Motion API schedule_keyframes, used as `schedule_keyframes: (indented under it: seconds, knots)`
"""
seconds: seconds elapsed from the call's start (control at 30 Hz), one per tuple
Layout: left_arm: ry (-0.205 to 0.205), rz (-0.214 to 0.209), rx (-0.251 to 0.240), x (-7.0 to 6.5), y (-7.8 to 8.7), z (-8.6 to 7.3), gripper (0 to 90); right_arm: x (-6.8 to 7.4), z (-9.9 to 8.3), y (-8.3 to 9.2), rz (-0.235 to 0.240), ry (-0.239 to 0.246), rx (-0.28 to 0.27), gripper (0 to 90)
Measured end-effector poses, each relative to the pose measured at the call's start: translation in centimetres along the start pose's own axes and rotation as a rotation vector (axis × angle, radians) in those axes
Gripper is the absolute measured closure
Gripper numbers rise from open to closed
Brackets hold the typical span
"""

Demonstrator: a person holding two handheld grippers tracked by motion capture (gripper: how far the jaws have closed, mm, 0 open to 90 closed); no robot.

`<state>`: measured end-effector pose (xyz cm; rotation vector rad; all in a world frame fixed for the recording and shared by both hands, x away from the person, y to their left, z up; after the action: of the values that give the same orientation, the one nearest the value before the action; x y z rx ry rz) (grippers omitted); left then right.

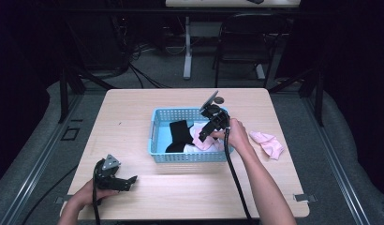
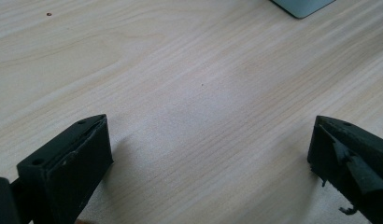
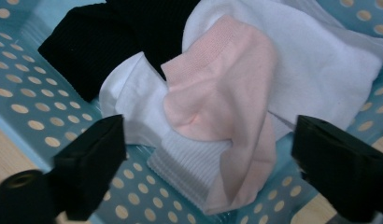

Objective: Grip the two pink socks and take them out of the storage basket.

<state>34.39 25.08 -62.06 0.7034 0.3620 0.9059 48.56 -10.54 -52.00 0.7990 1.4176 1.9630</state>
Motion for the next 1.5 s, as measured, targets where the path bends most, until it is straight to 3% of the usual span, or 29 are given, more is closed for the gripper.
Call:
schedule_keyframes:
  seconds: [0.1,0.4,0.47,0.6,0.73,1.03,1.07,1.17,1.5]
  knots:
    - [0.0,0.0,0.0,0.0,0.0,0.0,0.0,-0.3,0.1,-0.6,-0.009,-0.002,0.025,22.7]
    - [0.0,0.0,0.0,0.0,0.0,0.0,0.0,-0.9,-0.2,-2.0,-0.045,-0.044,0.052,60.4]
    - [0.0,0.0,0.0,0.0,0.0,0.0,0.0,-0.8,-0.2,-2.1,-0.05,-0.058,0.057,62.7]
    - [0.0,0.0,0.0,0.0,0.0,0.0,0.0,-1.0,-0.2,-2.0,-0.071,-0.032,0.084,72.2]
    - [0.0,0.0,0.0,0.0,0.0,0.0,0.0,-1.0,-0.2,-1.9,-0.078,-0.039,0.069,80.9]
    - [0.0,0.0,0.0,0.0,0.0,0.0,0.0,-0.4,-0.3,-0.7,-0.082,-0.02,0.041,85.8]
    - [0.0,0.0,0.0,0.0,0.0,0.0,0.0,-0.1,-0.3,-0.7,-0.08,-0.032,0.013,85.9]
    - [0.0,0.0,0.0,0.0,0.0,0.0,0.0,0.0,-0.2,0.4,-0.071,-0.009,0.024,85.9]
    - [0.0,0.0,0.0,0.0,0.0,0.0,0.0,0.7,0.1,3.6,-0.067,0.002,-0.041,86.0]
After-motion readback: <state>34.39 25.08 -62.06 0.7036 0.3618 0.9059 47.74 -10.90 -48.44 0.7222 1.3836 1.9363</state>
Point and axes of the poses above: each handheld gripper's, and its own axes: y roughly backward along the jaws, z roughly out of its top, x roughly to its left, the point moved 4 cm from there along -y, roughly forward along the jaws, and after that the axes turned 1 degree about -x, right-handed, at the moved point
